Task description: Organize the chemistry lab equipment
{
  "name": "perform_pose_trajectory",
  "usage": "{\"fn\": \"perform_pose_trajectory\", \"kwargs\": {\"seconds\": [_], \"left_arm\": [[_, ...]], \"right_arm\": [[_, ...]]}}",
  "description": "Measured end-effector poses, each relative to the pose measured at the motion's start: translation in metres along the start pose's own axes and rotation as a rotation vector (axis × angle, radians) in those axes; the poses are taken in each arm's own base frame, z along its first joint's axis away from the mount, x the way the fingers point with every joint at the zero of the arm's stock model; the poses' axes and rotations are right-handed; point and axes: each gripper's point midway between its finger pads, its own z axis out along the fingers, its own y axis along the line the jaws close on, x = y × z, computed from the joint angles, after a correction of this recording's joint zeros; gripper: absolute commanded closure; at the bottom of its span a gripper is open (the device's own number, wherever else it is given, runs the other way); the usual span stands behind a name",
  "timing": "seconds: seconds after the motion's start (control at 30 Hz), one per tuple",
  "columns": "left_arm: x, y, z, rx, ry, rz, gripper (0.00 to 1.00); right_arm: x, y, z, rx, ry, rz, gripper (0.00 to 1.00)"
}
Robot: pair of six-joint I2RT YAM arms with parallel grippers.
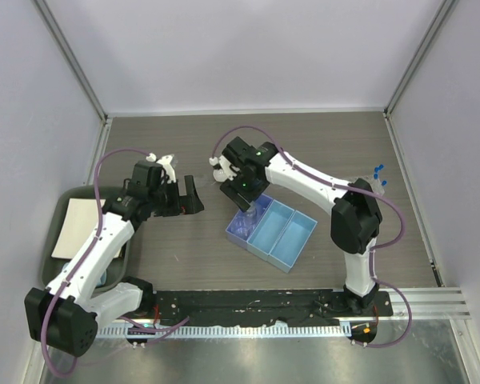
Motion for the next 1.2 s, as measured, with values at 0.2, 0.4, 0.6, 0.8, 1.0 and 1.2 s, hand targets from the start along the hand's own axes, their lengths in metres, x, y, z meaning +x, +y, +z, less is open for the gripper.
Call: {"fn": "perform_pose_trajectory", "kwargs": {"seconds": [0.2, 0.4, 0.6, 0.8, 1.0, 1.2], "left_arm": [[0.0, 0.0, 0.0, 0.0, 0.0, 0.0, 0.0], [0.0, 0.0, 0.0, 0.0, 0.0, 0.0, 0.0], [0.0, 0.0, 0.0, 0.001, 0.0, 0.0, 0.0], [0.0, 0.0, 0.0, 0.001, 0.0, 0.0, 0.0], [0.0, 0.0, 0.0, 0.001, 0.0, 0.0, 0.0], [0.0, 0.0, 0.0, 0.001, 0.0, 0.0, 0.0]], "right_arm": [[-0.002, -0.007, -0.011, 0.045, -0.009, 0.007, 0.28], [-0.028, -0.028, -0.038, 0.166, -0.086, 0.049, 0.23], [-0.087, -0.064, -0.08, 0.277, -0.283, 0.201, 0.25], [-0.109, -0.117, -0.034, 0.27, -0.31, 0.447, 0.33], [-0.086, -0.155, 0.045, 0.205, -0.208, 0.661, 0.36], [-0.084, -0.164, 0.067, 0.158, -0.204, 0.744, 0.37]]}}
